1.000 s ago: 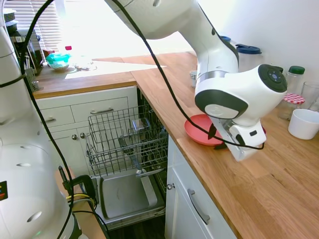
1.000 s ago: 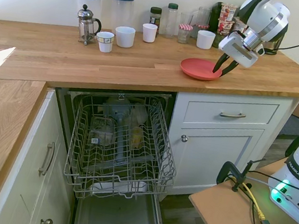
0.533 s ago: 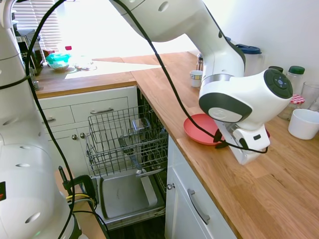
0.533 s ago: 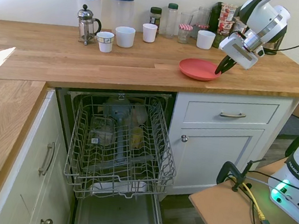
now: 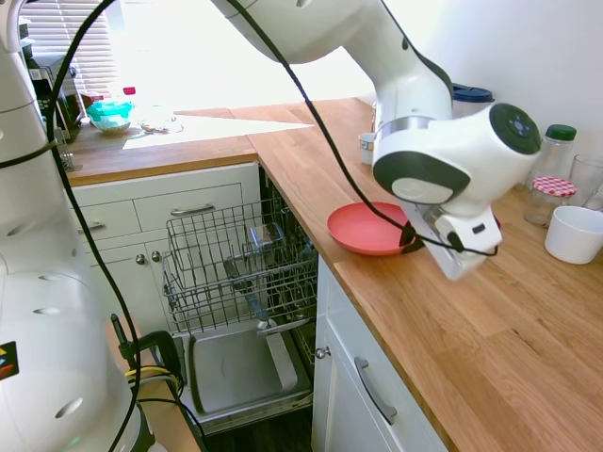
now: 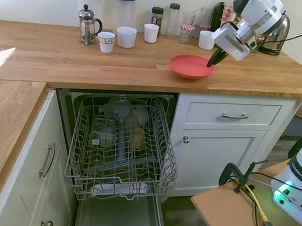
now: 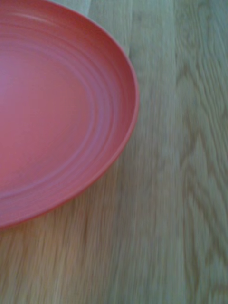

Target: Put the plate in the dishwasher

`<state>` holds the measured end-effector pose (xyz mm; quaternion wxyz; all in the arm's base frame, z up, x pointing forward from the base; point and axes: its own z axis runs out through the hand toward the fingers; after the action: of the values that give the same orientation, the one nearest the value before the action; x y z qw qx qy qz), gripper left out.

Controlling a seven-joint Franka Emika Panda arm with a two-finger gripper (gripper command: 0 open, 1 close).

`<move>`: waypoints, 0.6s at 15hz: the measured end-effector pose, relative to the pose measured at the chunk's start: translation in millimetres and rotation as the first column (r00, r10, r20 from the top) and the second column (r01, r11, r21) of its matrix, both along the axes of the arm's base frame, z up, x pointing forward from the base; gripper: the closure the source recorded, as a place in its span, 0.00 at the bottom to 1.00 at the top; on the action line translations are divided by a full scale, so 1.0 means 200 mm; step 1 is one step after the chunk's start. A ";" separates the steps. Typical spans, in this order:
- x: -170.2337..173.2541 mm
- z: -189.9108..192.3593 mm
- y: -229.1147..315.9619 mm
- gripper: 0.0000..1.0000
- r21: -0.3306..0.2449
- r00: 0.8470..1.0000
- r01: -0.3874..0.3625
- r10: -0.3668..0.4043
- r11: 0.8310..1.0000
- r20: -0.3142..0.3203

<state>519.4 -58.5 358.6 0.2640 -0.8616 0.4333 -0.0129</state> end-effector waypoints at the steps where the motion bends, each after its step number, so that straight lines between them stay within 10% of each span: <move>1: 0.01 0.08 0.11 1.00 -0.023 1.000 -0.021 0.021 1.000 0.004; 5: -0.05 0.47 0.61 1.00 -0.187 0.994 -0.088 0.097 0.978 0.040; 9: -0.23 0.82 1.20 1.00 -0.379 0.975 -0.171 0.213 0.909 0.069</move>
<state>473.5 181.1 523.1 0.1198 -0.9323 0.3210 -0.1154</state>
